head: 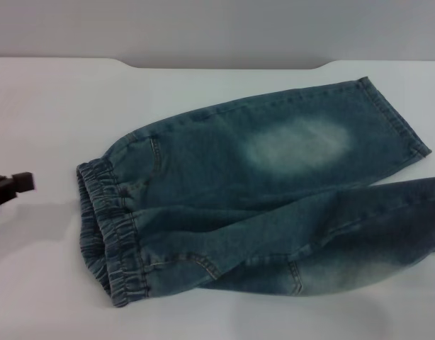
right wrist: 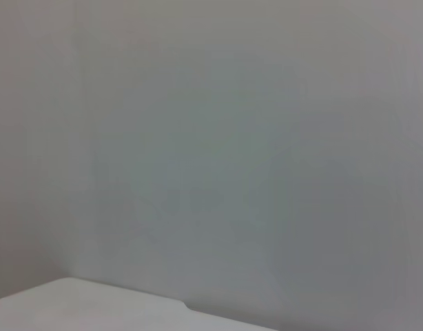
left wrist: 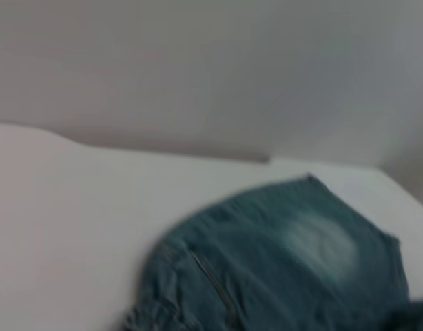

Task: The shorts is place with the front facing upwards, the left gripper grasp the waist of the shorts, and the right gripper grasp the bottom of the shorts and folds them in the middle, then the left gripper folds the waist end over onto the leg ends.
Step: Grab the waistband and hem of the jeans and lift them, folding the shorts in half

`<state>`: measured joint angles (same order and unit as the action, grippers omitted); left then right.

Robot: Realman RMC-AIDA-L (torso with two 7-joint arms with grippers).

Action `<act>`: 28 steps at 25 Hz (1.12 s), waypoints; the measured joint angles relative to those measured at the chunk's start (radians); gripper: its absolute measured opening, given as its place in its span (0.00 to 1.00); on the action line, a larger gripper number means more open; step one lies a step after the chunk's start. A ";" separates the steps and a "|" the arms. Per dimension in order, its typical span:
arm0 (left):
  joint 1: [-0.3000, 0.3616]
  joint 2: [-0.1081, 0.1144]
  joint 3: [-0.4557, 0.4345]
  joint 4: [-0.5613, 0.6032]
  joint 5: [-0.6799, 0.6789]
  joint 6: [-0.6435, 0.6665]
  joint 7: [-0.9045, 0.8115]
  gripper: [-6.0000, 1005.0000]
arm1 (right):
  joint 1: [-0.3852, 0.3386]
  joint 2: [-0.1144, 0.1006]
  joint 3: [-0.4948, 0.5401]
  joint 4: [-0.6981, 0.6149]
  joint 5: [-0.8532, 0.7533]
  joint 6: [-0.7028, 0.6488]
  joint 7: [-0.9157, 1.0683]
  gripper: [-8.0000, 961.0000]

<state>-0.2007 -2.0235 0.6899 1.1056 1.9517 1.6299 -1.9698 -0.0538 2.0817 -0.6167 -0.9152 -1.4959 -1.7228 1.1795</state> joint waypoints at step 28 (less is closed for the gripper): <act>-0.113 -0.037 0.020 0.078 0.353 0.325 -0.185 0.14 | 0.053 -0.003 0.014 -0.007 -0.021 0.023 -0.003 0.04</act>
<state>-0.3135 -2.0604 0.7095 1.1835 2.3052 1.9551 -2.1549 -0.0003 2.0783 -0.6027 -0.9220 -1.5172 -1.6997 1.1765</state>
